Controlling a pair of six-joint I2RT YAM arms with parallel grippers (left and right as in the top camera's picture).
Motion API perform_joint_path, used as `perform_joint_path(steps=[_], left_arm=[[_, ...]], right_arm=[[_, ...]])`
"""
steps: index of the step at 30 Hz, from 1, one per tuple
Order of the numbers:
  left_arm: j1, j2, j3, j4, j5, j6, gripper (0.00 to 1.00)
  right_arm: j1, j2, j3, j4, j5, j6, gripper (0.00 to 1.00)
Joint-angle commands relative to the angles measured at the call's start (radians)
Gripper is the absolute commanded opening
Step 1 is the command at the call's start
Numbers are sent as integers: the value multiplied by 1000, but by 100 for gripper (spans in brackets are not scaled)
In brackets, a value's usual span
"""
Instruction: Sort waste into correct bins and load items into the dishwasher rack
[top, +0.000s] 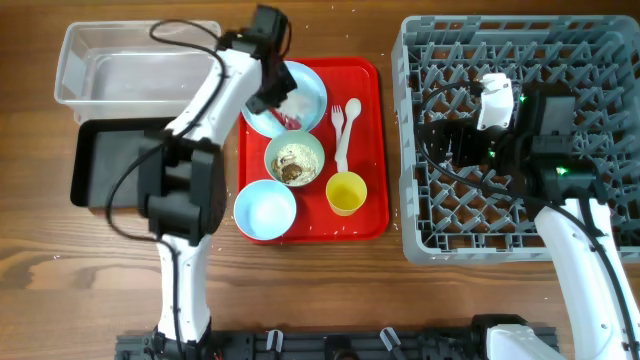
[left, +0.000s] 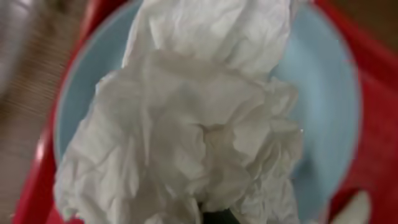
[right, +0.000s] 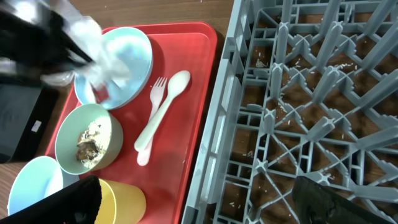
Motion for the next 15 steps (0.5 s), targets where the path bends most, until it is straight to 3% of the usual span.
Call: perform_joint_path(steps=[1,6,10,11,12,13,14,15], left_arm=[[72,-223,54,8,-22,42,4],[283,-256,52,14,-48,42,4],[401,-132,44,85,-58,41,4],[413,-92,44,92,-58,41,19],[414,-69,44,90,-58,42,45],[414,-64,44,82,-58,43,64],[414,-69,47,85,-46,81,77],[414,-79,57,87,-18,129,82]], right_arm=[[-2,10,21,1,-20,7,100],[-2,10,21,4,-20,7,100],[-2,10,21,7,-19,7,100],[-2,10,21,7,-19,6,100],[-2,10,21,6,-19,7,100],[-2,10,21,6,-20,7,100],[-2,10,21,7,-19,7,100],[-2,10,21,6,-19,7,100]])
